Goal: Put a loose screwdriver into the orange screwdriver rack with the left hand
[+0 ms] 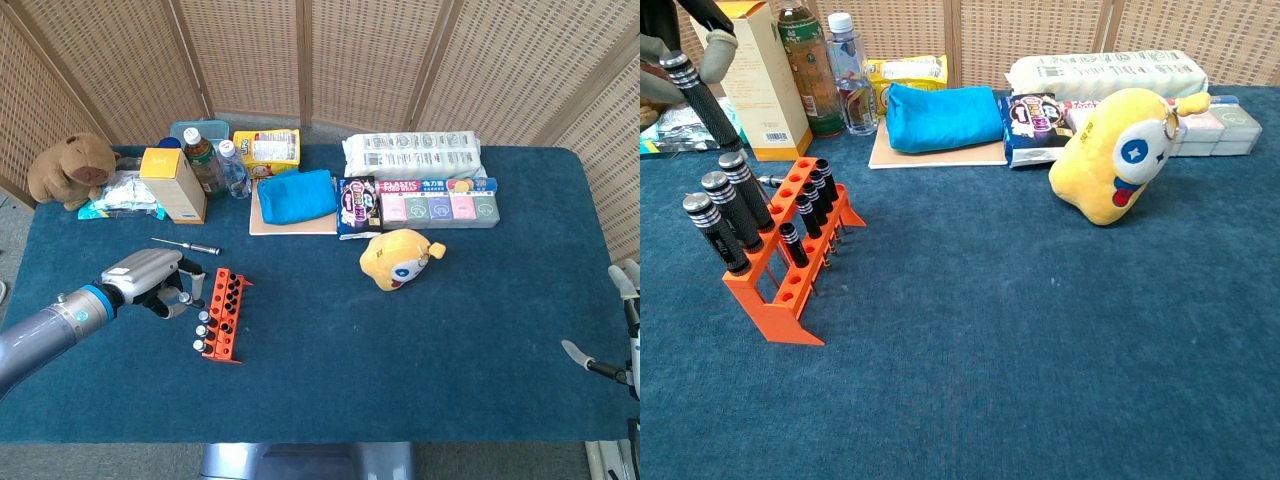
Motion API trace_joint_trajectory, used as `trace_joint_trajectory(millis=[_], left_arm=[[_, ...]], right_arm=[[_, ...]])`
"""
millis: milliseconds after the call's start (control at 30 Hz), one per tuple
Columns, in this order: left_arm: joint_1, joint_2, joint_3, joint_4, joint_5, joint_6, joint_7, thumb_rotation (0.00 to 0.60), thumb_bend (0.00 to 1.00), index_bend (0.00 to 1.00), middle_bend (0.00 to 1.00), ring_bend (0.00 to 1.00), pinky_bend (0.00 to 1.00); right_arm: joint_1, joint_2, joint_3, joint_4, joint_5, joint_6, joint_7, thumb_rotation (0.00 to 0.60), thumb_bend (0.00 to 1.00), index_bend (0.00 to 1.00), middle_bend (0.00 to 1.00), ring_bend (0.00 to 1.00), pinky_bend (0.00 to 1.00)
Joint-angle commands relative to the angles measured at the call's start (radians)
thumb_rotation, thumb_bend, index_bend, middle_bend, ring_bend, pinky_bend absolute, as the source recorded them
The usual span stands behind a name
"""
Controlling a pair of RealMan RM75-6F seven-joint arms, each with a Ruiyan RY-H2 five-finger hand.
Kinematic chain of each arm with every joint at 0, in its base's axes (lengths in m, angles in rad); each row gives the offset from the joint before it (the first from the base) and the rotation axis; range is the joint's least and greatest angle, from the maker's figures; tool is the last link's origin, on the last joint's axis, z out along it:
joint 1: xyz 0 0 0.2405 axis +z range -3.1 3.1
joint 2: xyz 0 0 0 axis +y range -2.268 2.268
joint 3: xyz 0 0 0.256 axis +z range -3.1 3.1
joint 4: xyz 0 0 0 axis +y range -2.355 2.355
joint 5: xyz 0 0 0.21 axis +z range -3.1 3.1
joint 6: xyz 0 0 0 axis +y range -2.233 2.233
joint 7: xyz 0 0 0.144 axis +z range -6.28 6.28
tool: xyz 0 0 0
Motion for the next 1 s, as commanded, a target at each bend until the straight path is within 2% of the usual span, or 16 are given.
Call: trace_joint_trajectory(millis=[33, 1000], left_arm=[[-0.014, -0.014, 0.011, 0.006, -0.023, 0.004, 0.026, 0.6, 0.4, 0.56, 1.0, 1.0, 1.0], [-0.208, -0.125, 0.165, 0.046, -0.343, 0.043, 0.279, 0.6, 0.4, 0.56, 1.0, 1.0, 1.0]], right_arm=[[0.0, 0.0, 0.001, 0.0, 0.001, -0.001, 0.001, 0.553, 0.0, 0.02, 0.0, 0.0, 0.02], [0.001, 0.007, 0.006, -0.004, 0.018, -0.013, 0.013, 0.553, 0.0, 0.02, 0.0, 0.0, 0.02]])
